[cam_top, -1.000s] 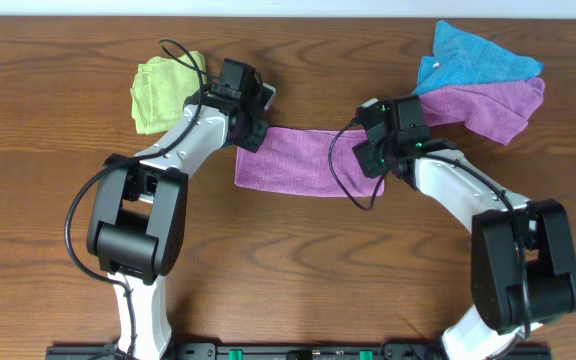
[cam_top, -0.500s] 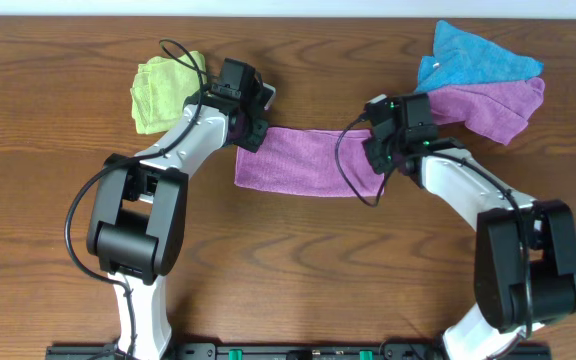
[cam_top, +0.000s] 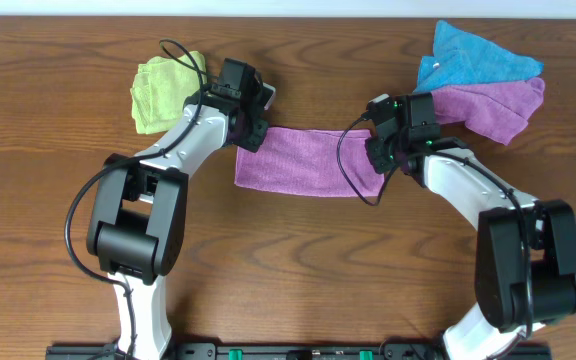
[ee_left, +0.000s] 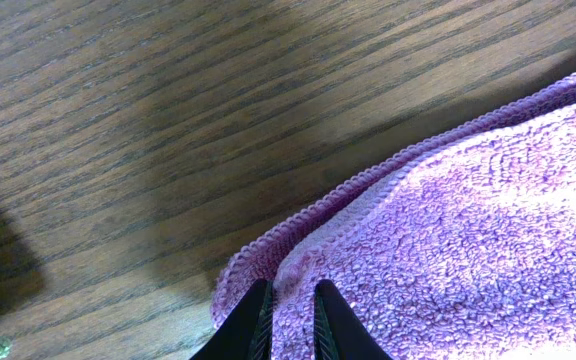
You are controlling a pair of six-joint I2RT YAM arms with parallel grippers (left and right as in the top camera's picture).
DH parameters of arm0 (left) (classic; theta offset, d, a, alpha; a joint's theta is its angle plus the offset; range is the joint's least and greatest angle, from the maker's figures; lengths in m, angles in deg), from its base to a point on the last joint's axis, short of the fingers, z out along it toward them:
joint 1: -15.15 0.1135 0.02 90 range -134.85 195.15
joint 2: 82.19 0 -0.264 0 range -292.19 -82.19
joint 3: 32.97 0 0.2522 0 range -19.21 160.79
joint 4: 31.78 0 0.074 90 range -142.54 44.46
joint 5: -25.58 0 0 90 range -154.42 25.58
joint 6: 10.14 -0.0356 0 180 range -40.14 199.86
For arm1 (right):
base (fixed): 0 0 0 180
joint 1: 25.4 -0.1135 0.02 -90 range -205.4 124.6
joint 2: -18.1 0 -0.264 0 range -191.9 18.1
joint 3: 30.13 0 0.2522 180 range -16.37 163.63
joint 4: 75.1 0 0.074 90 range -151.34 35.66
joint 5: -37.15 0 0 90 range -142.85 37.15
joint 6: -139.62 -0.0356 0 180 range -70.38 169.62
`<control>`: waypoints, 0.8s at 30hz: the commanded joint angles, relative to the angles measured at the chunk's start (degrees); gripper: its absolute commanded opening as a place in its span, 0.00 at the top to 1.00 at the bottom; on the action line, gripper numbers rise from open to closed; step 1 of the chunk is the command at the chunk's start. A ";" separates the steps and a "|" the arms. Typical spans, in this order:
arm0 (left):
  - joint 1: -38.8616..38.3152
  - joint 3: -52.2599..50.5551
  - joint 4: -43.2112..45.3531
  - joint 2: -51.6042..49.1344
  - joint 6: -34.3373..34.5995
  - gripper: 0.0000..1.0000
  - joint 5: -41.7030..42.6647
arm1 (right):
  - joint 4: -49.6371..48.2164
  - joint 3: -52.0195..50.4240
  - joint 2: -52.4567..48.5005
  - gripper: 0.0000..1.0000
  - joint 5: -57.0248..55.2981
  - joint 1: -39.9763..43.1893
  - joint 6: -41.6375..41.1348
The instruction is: Fold the cloth
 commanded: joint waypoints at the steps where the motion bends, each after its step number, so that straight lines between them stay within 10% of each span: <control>1: 0.13 0.74 0.17 1.31 0.48 0.84 -0.83 | 0.09 0.68 -0.85 0.63 1.20 0.28 -0.39; 15: 0.13 0.74 1.09 1.31 0.48 0.84 -0.85 | 1.03 0.66 -0.96 0.73 1.25 0.28 -0.85; 24: 0.13 0.74 1.42 1.31 0.48 0.90 -0.85 | 1.16 0.66 -0.96 0.97 1.62 0.24 -2.12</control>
